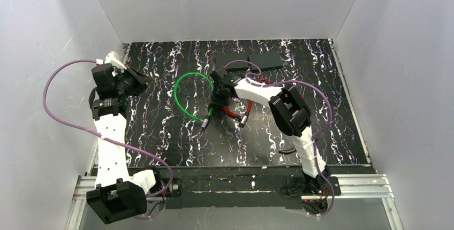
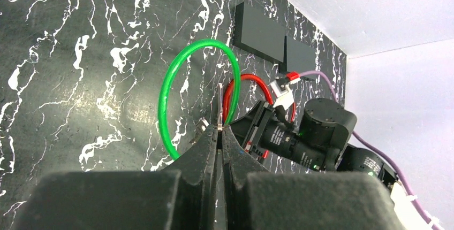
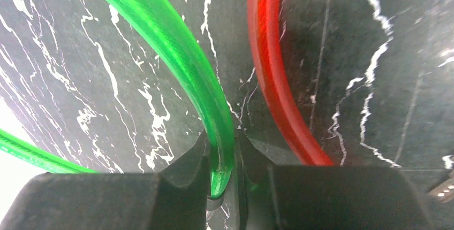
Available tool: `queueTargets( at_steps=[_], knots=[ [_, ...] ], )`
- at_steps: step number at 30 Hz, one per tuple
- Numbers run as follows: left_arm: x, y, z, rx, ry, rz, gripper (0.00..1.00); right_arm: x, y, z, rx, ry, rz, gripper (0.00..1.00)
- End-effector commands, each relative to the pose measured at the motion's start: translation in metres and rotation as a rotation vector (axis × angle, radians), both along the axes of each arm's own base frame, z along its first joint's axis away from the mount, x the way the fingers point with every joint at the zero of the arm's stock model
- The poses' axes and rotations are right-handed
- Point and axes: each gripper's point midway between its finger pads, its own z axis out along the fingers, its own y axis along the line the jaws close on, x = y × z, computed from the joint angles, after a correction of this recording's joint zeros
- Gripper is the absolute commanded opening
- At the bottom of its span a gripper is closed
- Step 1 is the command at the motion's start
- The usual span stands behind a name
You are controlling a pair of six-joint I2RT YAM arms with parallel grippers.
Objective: Lock with the key
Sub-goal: Place the lock at the center of the board, then place the key at the center of the board.
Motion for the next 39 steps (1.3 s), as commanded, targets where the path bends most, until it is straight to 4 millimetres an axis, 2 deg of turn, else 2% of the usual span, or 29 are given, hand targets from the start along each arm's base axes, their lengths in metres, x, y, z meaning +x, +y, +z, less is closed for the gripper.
queueTargets(
  at_steps=[1,5,9,11,17,21,25,28,31,35,39],
  knots=[
    [0.001,-0.002,0.005,-0.036,-0.025,-0.019,0.00,0.001,0.025,0.025,0.075,-0.022,-0.014,0.09],
    [0.002,-0.001,0.004,-0.037,-0.021,-0.023,0.00,-0.006,0.028,0.017,0.068,0.001,-0.022,0.12],
    [0.002,0.000,-0.002,-0.036,-0.007,-0.025,0.00,-0.014,0.030,0.014,0.082,0.025,-0.025,0.24],
    [0.004,0.001,-0.003,-0.033,-0.005,-0.026,0.00,-0.015,0.031,0.016,0.092,0.030,-0.026,0.27],
    [0.009,0.000,-0.014,-0.019,0.029,-0.071,0.00,-0.017,0.036,0.034,0.140,0.022,-0.006,0.45],
    [0.012,-0.002,-0.030,0.008,0.096,-0.155,0.00,-0.021,0.041,0.055,0.197,0.004,0.040,0.52],
    [0.013,-0.008,-0.051,0.012,0.155,-0.247,0.00,-0.024,0.046,0.091,0.289,-0.055,0.132,0.56],
    [0.014,-0.010,-0.065,0.050,0.185,-0.306,0.00,-0.027,0.046,0.120,0.359,-0.112,0.229,0.67],
    [0.016,-0.016,-0.078,0.074,0.208,-0.358,0.00,-0.022,0.030,0.141,0.363,-0.194,0.283,0.77],
    [0.019,-0.032,-0.097,0.157,0.246,-0.441,0.00,-0.009,-0.008,0.161,0.319,-0.315,0.324,0.96],
    [0.024,-0.052,-0.119,0.249,0.290,-0.524,0.00,0.002,-0.055,0.167,0.248,-0.395,0.353,0.99]
  ],
)
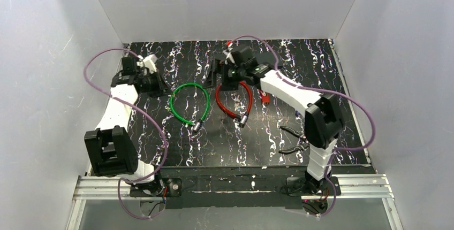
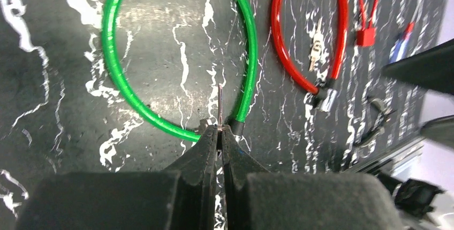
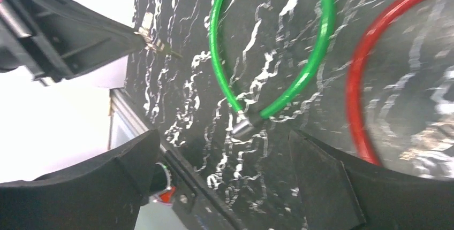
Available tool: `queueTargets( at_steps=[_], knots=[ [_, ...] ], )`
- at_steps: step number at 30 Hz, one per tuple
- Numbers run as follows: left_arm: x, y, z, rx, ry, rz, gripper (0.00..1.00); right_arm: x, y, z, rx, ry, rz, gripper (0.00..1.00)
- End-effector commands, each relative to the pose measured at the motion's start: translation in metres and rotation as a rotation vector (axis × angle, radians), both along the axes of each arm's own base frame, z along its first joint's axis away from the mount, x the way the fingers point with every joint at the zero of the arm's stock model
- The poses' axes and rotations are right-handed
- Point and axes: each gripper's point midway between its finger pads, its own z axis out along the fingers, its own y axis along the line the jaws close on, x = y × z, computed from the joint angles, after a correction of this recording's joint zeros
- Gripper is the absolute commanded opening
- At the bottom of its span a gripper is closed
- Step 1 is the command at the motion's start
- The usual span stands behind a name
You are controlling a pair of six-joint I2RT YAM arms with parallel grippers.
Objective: Lock with the key
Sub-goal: Place the key at the center of the board.
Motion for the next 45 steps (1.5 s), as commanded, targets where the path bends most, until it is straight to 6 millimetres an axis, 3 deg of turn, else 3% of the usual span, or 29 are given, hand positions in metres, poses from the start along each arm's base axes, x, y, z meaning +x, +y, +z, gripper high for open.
queueTargets(
  at_steps=[1,9,13,17,25,31,37,41,45],
  knots=[
    [0.006,-0.021,-0.010,0.114,-0.014,-0.139,0.00,0.015,-0.057,0.015,-0.057,-0.167,0.049,0.98],
    [0.008,-0.060,-0.045,0.196,0.056,-0.294,0.00,0.049,-0.185,0.019,-0.080,-0.322,0.019,0.99],
    [0.002,-0.072,-0.063,0.188,0.115,-0.355,0.00,0.050,-0.227,0.009,-0.072,-0.301,-0.010,0.98],
    [-0.001,-0.076,-0.079,0.190,0.186,-0.376,0.00,0.047,-0.244,-0.003,-0.074,-0.278,-0.024,0.98],
    [0.015,-0.070,-0.095,0.233,0.220,-0.354,0.01,0.041,-0.246,-0.014,-0.041,-0.303,-0.024,0.98],
    [0.020,-0.069,-0.098,0.247,0.222,-0.353,0.22,0.039,-0.250,-0.021,-0.054,-0.313,-0.013,0.98],
    [0.023,-0.067,-0.083,0.262,0.196,-0.365,0.38,0.040,-0.259,-0.022,-0.066,-0.333,-0.017,0.98],
    [0.019,-0.067,-0.053,0.248,0.132,-0.391,0.66,0.039,-0.272,-0.017,-0.068,-0.357,-0.018,0.98],
    [0.000,-0.061,-0.015,0.229,0.127,-0.428,0.98,0.038,-0.299,-0.018,-0.106,-0.365,-0.052,0.98]
  ],
)
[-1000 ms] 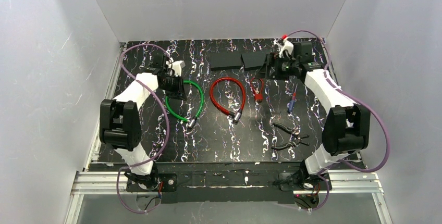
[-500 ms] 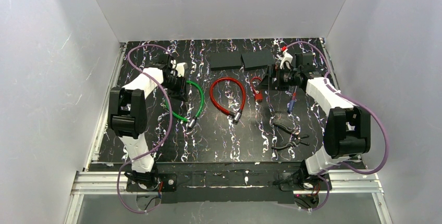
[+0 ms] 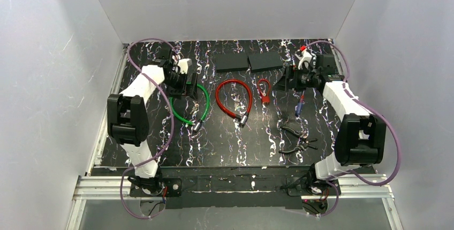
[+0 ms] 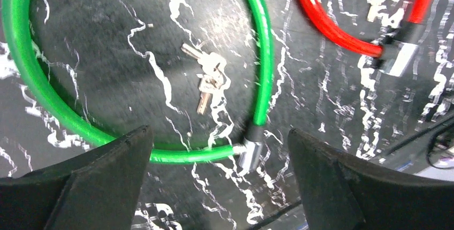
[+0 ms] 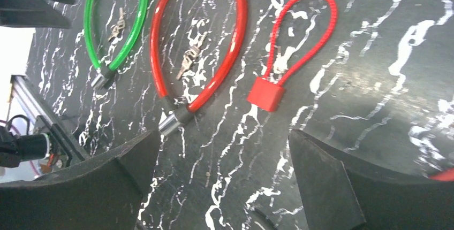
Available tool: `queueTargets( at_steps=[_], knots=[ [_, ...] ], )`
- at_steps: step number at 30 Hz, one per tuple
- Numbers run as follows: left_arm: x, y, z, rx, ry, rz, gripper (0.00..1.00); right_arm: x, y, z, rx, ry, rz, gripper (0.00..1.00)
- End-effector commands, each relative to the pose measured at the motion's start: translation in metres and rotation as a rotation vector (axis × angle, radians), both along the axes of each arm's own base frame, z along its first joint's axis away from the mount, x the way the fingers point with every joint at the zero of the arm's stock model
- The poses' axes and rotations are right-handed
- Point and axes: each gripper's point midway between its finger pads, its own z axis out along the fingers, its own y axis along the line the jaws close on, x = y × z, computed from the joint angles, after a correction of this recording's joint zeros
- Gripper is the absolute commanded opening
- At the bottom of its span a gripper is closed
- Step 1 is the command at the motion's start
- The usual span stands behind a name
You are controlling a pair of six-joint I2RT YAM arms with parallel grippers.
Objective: Lock with the key
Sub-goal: Place the key at the center of the board, then reset both arms
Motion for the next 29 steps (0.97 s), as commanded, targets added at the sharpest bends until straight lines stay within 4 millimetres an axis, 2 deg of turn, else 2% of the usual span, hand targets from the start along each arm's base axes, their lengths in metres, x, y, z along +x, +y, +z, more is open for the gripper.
queueTargets(
  at_steps=[1,4,7,10,14,21,29],
  knots=[
    [-0.021,0.008,0.072,-0.052,-0.064,-0.045,0.98,-0.003,-0.030,0.018,-0.036,-0.092,-0.017,0.98],
    [-0.033,0.026,0.096,-0.130,-0.103,0.007,0.98,-0.007,-0.050,0.020,-0.062,-0.112,-0.048,0.98],
    [-0.041,0.060,0.110,-0.151,-0.161,0.108,0.98,-0.015,-0.072,0.020,-0.129,-0.132,-0.075,0.98],
    [-0.051,0.091,0.109,-0.058,-0.203,0.166,0.98,-0.022,-0.091,0.013,-0.206,-0.148,-0.117,0.98],
    [-0.062,0.118,0.099,0.079,-0.252,0.251,0.98,-0.028,-0.100,0.001,-0.259,-0.163,-0.145,0.99],
    [-0.082,0.108,0.080,0.040,-0.265,0.284,0.98,-0.032,-0.111,-0.022,-0.314,-0.110,-0.149,0.98],
    [-0.091,0.099,0.074,-0.004,-0.272,0.260,0.98,-0.031,-0.115,-0.023,-0.318,-0.114,-0.160,0.98]
  ],
)
